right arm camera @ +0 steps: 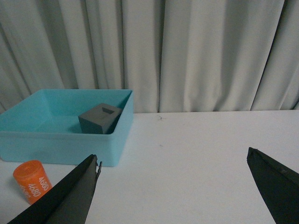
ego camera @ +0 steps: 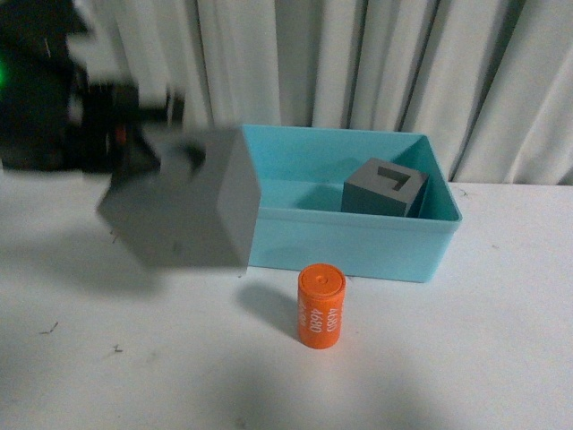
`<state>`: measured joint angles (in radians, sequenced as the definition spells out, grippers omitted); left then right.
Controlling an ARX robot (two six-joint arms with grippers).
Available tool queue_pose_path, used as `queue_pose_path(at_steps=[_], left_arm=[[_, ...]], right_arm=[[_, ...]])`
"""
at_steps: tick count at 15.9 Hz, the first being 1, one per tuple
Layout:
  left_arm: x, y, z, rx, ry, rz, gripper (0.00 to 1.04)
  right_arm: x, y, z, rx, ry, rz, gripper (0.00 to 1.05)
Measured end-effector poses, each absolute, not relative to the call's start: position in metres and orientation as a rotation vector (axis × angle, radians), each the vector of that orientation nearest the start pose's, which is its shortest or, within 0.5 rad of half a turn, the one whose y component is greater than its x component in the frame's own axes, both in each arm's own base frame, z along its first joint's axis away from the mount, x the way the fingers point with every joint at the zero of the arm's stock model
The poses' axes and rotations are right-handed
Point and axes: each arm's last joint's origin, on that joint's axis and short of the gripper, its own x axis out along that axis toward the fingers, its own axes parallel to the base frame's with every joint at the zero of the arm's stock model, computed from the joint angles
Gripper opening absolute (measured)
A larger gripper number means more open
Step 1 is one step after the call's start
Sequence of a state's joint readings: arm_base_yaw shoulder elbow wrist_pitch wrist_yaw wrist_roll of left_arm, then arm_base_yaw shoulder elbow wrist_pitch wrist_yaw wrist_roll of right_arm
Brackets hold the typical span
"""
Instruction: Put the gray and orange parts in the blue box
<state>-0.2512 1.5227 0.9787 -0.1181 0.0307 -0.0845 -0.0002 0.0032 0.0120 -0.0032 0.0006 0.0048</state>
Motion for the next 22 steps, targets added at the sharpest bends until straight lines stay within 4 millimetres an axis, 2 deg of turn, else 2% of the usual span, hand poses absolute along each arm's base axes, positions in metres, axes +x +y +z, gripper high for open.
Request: queue_pose_path(at_steps=[1, 2, 3, 4, 6, 8, 11, 14, 16, 18, 21, 22], left_arm=[[0.322, -0.088, 0.271, -0.03, 0.549, -0.281, 0.2], [0.331, -0.097, 0.297, -0.043, 0.463, -0.316, 0.2], [0.344, -0.106, 0.307, -0.037, 0.427, -0.338, 0.2], [0.36, -0.117, 0.306, -0.019, 0.429, -0.351, 0.2], [0.398, -0.137, 0.287, 0.024, 0.45, -0.368, 0.19], [0.425, -0.149, 0.269, 0.093, 0.454, -0.358, 0.19], [0.456, -0.149, 0.236, 0.166, 0.487, -0.32, 0.19], [0.472, -0.135, 0.188, 0.234, 0.588, -0.275, 0.19], [0.479, -0.127, 0.167, 0.263, 0.618, -0.25, 0.19], [0.483, -0.122, 0.158, 0.266, 0.637, -0.237, 0.19], [0.484, -0.123, 0.158, 0.268, 0.631, -0.242, 0.2], [0.484, -0.123, 0.158, 0.266, 0.629, -0.248, 0.32]], right_arm=[[0.097, 0.0, 0.167, 0.005, -0.005, -0.001, 0.98], [0.097, 0.0, 0.167, 0.005, -0.005, -0.001, 0.98], [0.097, 0.0, 0.167, 0.005, -0.005, -0.001, 0.98], [0.097, 0.0, 0.167, 0.004, -0.005, -0.001, 0.98], [0.097, 0.0, 0.167, 0.005, -0.004, -0.001, 0.98], [0.097, 0.0, 0.167, 0.005, -0.005, -0.001, 0.98], [0.097, 0.0, 0.167, 0.005, -0.005, -0.001, 0.98], [0.097, 0.0, 0.167, 0.004, -0.006, -0.001, 0.98], [0.097, 0.0, 0.167, 0.005, -0.006, -0.001, 0.98], [0.097, 0.0, 0.167, 0.005, -0.005, -0.001, 0.98], [0.097, 0.0, 0.167, 0.005, -0.005, -0.001, 0.98], [0.097, 0.0, 0.167, 0.005, -0.005, -0.001, 0.98]])
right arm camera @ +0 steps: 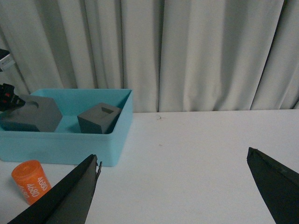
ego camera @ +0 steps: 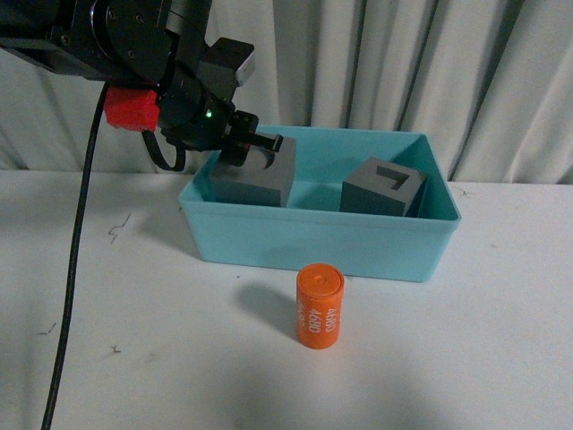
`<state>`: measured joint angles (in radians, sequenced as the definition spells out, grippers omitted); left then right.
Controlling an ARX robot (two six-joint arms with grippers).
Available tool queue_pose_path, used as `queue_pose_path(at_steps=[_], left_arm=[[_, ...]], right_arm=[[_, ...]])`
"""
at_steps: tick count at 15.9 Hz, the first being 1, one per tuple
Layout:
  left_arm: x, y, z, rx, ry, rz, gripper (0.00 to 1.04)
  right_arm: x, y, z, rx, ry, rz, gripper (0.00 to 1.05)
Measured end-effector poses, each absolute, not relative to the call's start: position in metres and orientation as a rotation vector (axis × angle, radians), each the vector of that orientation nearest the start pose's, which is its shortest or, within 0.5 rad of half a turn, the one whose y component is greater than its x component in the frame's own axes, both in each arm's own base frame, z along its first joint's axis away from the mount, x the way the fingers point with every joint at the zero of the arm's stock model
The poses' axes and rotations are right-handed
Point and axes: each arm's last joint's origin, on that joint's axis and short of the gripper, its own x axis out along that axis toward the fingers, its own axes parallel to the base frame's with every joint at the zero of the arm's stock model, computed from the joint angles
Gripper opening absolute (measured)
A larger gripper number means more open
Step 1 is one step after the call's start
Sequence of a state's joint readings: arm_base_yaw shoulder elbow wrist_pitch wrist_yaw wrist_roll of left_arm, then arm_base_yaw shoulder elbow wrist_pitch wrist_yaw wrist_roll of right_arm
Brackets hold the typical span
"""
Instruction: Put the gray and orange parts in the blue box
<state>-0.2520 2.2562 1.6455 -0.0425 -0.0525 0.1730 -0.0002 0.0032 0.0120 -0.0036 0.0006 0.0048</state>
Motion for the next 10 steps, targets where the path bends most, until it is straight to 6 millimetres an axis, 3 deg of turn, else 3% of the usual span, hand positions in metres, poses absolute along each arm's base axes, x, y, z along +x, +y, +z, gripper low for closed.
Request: queue_pose_path(at_steps=[4, 6, 8, 10], left_arm=[[0.477, -0.114, 0.164, 0.226, 0.634, -0.252, 0.76], [0.458, -0.098, 0.185, 0.135, 0.628, -0.26, 0.99], [0.42, -0.076, 0.225, 0.013, 0.589, -0.283, 0.98], [0.359, -0.042, 0.257, -0.153, 0.554, -0.283, 0.98]], right_arm=[[0.097, 0.0, 0.167, 0.005, -0.005, -0.001, 0.98], [0.097, 0.0, 0.167, 0.005, -0.005, -0.001, 0.98], [0.097, 0.0, 0.167, 0.005, -0.005, -0.001, 0.98], [0.097, 0.0, 0.167, 0.005, -0.005, -0.001, 0.98]])
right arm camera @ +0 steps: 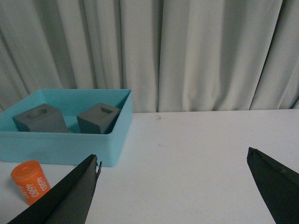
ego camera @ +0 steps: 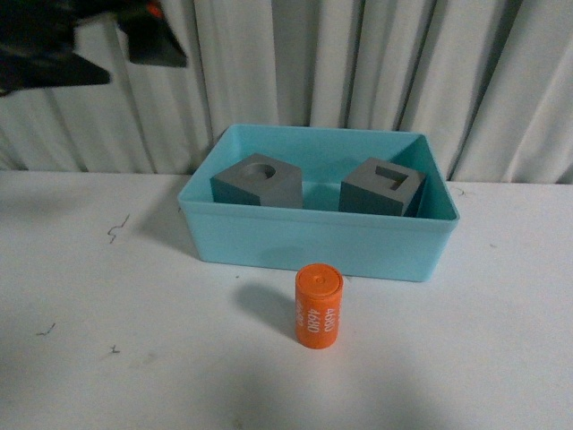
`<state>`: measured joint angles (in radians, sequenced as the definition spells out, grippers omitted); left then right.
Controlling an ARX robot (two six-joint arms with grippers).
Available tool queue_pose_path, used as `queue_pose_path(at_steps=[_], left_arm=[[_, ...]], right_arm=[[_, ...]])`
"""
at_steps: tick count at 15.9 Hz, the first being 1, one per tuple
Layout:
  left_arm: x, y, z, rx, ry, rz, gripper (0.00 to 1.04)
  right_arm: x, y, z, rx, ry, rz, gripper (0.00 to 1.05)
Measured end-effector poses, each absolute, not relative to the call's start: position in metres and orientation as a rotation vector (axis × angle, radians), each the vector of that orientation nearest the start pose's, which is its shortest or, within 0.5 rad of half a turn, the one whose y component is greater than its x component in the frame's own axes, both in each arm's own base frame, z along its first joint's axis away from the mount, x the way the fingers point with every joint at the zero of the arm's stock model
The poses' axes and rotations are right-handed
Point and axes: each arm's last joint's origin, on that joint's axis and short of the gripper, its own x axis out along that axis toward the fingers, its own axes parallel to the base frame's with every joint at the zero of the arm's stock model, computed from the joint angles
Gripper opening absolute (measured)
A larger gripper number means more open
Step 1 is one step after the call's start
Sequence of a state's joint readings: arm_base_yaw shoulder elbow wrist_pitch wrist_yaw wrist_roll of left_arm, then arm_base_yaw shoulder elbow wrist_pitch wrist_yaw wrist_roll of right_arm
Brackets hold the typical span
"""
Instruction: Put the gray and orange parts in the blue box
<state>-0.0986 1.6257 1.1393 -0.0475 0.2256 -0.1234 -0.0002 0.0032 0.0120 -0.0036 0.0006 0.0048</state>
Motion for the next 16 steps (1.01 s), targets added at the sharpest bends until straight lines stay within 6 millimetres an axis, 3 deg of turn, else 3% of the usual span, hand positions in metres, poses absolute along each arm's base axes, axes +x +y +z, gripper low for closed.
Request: queue_pose_path(at_steps=[2, 4, 6, 8, 9, 10, 11, 14, 16], left_arm=[[0.282, -0.002, 0.256, -0.267, 0.592, -0.2, 0.98], [0.205, 0.034, 0.231, -0.376, 0.659, -0.04, 0.98], [0.151, 0.052, 0.21, -0.479, 0.695, 0.096, 0.98], [0.146, 0.05, 0.218, -0.44, 0.586, 0.072, 0.97], [0.145, 0.043, 0.213, -0.246, 0.306, 0.023, 0.84], [0.137, 0.035, 0.197, -0.124, 0.161, -0.002, 0.72], [0.135, 0.029, 0.193, -0.061, 0.062, -0.005, 0.59], [0.127, 0.019, 0.193, -0.016, -0.008, -0.004, 0.25], [0.126, 0.017, 0.19, -0.018, 0.003, -0.003, 0.16]], right_arm=[[0.097, 0.0, 0.167, 0.005, -0.005, -0.001, 0.98], [0.097, 0.0, 0.167, 0.005, -0.005, -0.001, 0.98], [0.097, 0.0, 0.167, 0.004, -0.005, -0.001, 0.98], [0.097, 0.0, 0.167, 0.005, -0.005, -0.001, 0.98], [0.097, 0.0, 0.167, 0.004, -0.006, -0.001, 0.98], [0.097, 0.0, 0.167, 0.004, -0.003, -0.002, 0.98], [0.097, 0.0, 0.167, 0.004, -0.004, -0.001, 0.98], [0.097, 0.0, 0.167, 0.004, -0.005, -0.001, 0.98], [0.097, 0.0, 0.167, 0.004, -0.005, -0.001, 0.98]])
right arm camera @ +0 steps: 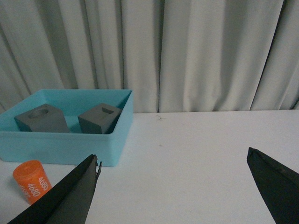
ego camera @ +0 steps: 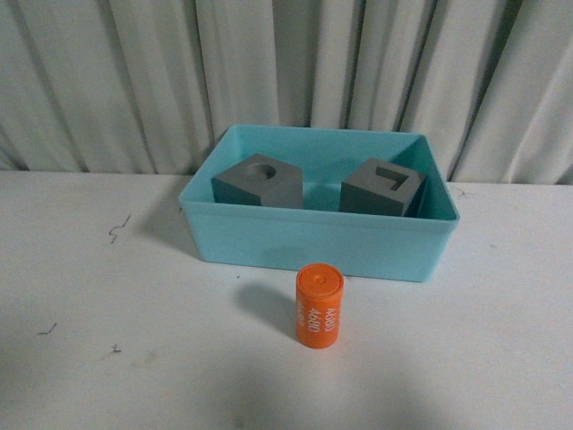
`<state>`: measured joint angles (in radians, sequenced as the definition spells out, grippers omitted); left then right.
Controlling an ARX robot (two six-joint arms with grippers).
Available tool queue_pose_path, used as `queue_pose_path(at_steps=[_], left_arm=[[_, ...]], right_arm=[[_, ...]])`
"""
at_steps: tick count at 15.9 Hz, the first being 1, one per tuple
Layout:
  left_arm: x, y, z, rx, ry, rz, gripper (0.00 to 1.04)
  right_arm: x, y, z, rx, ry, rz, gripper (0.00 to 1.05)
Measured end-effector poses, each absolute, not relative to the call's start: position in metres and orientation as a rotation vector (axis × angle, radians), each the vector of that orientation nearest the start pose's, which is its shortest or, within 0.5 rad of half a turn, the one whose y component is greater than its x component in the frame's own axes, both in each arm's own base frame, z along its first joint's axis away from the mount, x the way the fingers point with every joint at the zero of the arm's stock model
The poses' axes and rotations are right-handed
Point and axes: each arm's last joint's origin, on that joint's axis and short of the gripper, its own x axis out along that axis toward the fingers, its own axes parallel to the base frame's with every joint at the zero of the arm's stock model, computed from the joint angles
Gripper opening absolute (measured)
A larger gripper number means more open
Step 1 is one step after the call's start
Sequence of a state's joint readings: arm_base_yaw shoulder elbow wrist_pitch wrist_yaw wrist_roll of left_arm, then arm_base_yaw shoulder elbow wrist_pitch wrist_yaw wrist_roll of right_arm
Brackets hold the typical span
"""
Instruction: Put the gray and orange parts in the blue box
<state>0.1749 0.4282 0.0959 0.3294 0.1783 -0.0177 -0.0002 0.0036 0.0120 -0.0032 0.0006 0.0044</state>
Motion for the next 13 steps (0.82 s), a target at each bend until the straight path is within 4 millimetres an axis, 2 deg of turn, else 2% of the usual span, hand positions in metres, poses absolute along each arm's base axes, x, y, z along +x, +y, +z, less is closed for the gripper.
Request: queue_pose_path(at_steps=[2, 6, 9, 12, 13], left_arm=[[0.123, 0.014, 0.184, -0.021, 0.01, -0.004, 0.01], [0.116, -0.002, 0.179, -0.014, -0.002, -0.028, 0.02], [0.112, 0.0, 0.17, -0.014, -0.012, 0.002, 0.02], [0.108, 0.0, 0.169, -0.014, -0.004, 0.001, 0.02], [0.101, 0.0, 0.163, -0.014, 0.046, -0.002, 0.02]], right_arm=[[0.097, 0.0, 0.167, 0.004, -0.005, -0.001, 0.98], [0.097, 0.0, 0.167, 0.004, -0.005, -0.001, 0.98], [0.097, 0.0, 0.167, 0.004, -0.005, -0.001, 0.98], [0.097, 0.0, 0.167, 0.004, -0.005, -0.001, 0.98], [0.097, 0.0, 0.167, 0.005, -0.005, -0.001, 0.98]])
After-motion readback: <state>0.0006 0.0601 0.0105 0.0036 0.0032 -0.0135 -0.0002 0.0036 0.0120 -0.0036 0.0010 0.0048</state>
